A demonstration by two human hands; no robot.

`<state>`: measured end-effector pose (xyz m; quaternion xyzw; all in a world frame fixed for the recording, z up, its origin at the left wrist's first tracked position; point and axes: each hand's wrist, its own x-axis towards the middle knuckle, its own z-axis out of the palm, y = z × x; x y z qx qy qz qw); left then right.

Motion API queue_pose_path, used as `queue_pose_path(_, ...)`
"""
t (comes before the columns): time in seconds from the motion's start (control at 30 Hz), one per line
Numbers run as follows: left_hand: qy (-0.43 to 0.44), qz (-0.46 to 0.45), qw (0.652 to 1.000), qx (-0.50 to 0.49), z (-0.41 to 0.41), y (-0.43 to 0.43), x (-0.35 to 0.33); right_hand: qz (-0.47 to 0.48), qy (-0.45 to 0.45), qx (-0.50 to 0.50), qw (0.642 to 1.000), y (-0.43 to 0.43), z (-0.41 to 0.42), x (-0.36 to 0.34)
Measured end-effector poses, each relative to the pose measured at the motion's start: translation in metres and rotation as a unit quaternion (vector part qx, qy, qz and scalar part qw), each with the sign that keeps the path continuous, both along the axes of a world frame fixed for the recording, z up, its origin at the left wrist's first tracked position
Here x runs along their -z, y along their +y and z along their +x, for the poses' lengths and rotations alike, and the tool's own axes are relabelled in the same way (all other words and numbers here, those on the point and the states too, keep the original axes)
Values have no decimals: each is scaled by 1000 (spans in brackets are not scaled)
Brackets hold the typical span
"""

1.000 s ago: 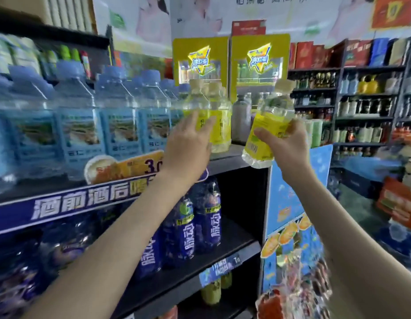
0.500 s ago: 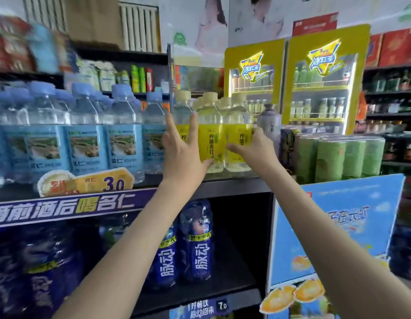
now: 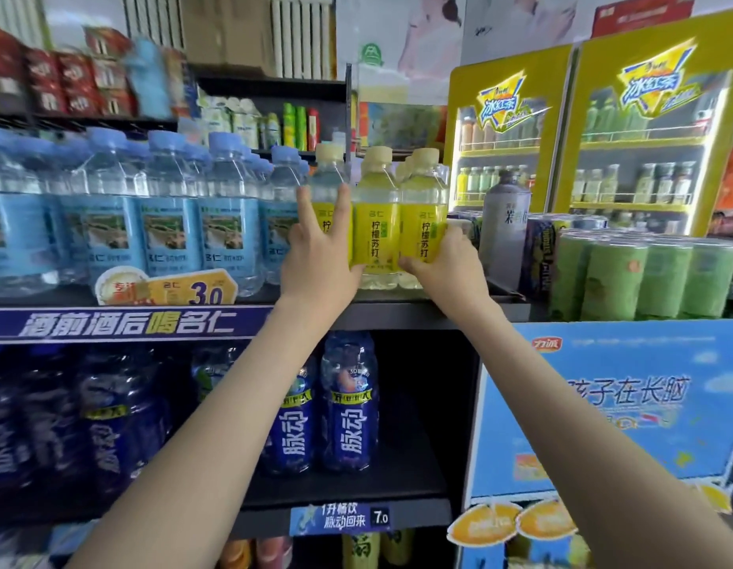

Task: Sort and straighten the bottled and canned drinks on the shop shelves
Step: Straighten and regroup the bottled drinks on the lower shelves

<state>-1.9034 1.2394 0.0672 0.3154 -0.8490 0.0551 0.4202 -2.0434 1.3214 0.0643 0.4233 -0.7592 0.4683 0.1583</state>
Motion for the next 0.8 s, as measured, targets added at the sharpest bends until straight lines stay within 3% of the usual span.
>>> queue_pose_path(0.17,27,-67,997,6,27,12,37,-114,72,19,991,21,50,46)
queue_pose_path(0.37,48,-142,985,86,92,20,109,-154,150,-99,972,22,134,126)
queue_pose_path(0.53,-44,20,998,33,185,9,185,-20,70,-194,978,-7,214,198)
queue_pose_path(0.63,-109,155,981,-28,263,-10,232,77,50,-240,966,-36,279,245)
queue_pose_path(0.8,-166,236,952,-104,413,-38,277,141,12,-299,944,-90,417,289)
